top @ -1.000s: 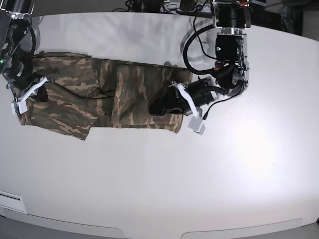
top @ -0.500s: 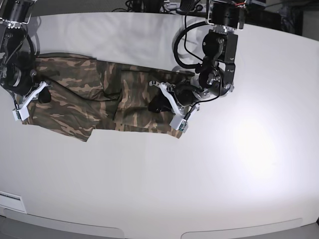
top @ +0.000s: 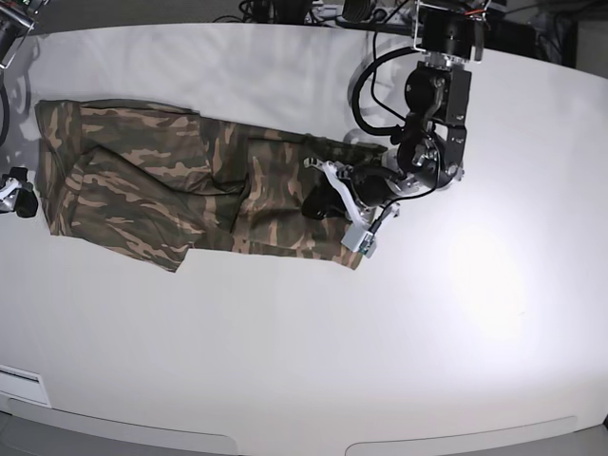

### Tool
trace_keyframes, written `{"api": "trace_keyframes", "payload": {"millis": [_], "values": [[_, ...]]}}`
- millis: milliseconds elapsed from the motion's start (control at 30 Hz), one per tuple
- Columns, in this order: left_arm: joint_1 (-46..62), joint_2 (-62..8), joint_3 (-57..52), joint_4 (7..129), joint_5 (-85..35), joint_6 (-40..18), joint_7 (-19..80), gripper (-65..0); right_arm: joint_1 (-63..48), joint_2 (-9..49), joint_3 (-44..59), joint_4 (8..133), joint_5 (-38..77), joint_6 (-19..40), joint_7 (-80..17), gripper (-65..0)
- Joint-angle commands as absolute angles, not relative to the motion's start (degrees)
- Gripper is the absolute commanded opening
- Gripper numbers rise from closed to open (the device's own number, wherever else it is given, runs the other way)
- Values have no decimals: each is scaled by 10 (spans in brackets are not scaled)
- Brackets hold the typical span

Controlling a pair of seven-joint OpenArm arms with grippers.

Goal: Fold the T-shirt properly
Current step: 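Lift the strip end with the left gripper and fold it toward the right gripper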

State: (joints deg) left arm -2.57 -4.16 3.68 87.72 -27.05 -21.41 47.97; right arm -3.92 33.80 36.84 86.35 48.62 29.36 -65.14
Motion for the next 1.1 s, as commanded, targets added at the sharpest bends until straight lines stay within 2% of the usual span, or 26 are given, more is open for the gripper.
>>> {"api": "trace_keyframes", "payload": {"millis": [0, 133, 233, 433, 667, 1067], "values": [[-27, -53, 33, 876, -230, -194, 515, -650, -46, 352, 377, 864, 493, 289, -643, -274], [-27, -57, 33, 876, -232, -195, 515, -650, -86, 347, 377, 830, 504, 298, -642, -270], [-27, -62, 33, 876, -234, -195, 514, -650, -103, 343, 377, 791, 541, 310, -644, -241], [-27, -64, 33, 876, -271, -216, 515, -650, -106, 343, 376, 727, 633, 352, -678, -241], [-27, -63, 33, 876, -271, -216, 515, -650, -106, 328, 356, 722, 688, 387, -712, -241], [-27, -63, 33, 876, -271, -216, 515, -650, -95, 318, 274, 722, 736, 400, -712, -243]]}}
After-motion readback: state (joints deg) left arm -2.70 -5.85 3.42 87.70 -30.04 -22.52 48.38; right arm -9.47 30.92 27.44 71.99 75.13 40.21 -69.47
